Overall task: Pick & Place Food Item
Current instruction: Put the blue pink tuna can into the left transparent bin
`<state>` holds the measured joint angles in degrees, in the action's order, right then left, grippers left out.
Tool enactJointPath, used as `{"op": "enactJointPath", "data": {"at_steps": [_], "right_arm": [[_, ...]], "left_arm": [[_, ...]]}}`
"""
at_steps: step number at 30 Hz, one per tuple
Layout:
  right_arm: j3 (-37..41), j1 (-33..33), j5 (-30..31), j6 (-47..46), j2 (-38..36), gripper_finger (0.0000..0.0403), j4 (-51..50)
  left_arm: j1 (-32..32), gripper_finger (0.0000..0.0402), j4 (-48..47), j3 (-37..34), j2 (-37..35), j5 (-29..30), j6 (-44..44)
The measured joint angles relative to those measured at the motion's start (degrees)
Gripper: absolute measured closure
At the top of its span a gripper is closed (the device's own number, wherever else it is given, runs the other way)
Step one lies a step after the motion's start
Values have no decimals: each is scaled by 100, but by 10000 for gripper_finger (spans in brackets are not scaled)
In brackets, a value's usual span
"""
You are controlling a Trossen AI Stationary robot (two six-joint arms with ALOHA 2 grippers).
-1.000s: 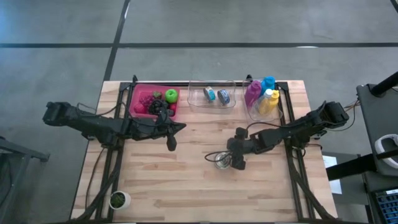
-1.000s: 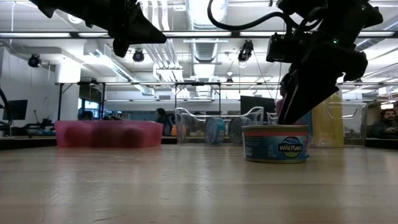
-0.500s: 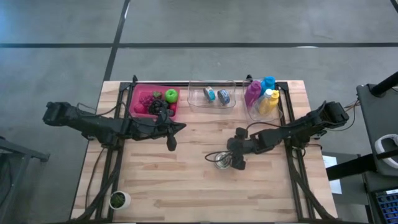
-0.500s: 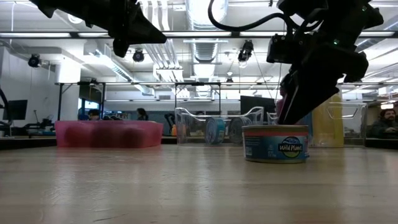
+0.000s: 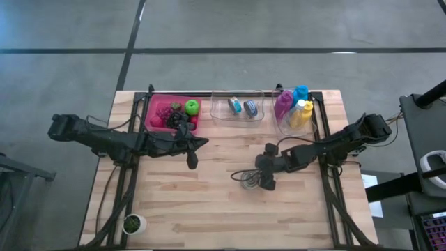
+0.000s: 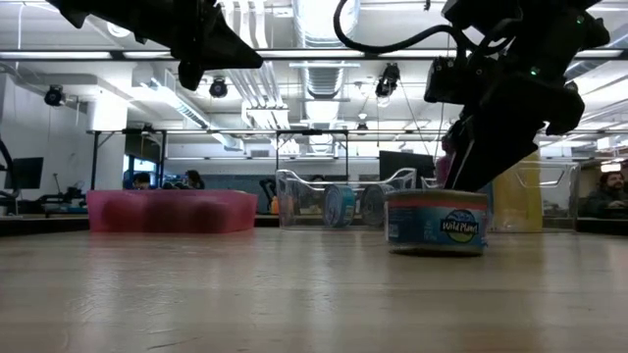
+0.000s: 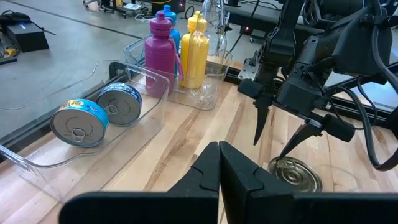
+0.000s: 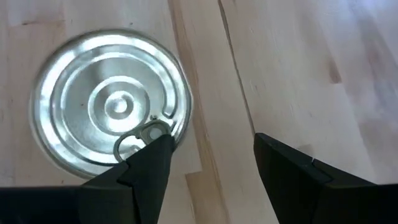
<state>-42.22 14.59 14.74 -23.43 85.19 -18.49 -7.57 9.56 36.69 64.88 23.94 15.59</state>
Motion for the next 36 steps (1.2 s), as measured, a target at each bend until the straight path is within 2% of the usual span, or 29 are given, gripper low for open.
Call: {"op": "enactJointPath", "data": {"at_steps": [11, 22, 36], "right_arm": [[29, -4, 17, -246, 4, 175, -44], [121, -17, 68, -973, 4, 175, -52], [228, -26, 19, -996, 20, 175, -77]], "left_arm": [[0, 398, -2, 0, 0, -2, -2], [0, 398, -2, 0, 0, 0, -2], [0, 398, -2, 0, 0, -2, -4]]}}
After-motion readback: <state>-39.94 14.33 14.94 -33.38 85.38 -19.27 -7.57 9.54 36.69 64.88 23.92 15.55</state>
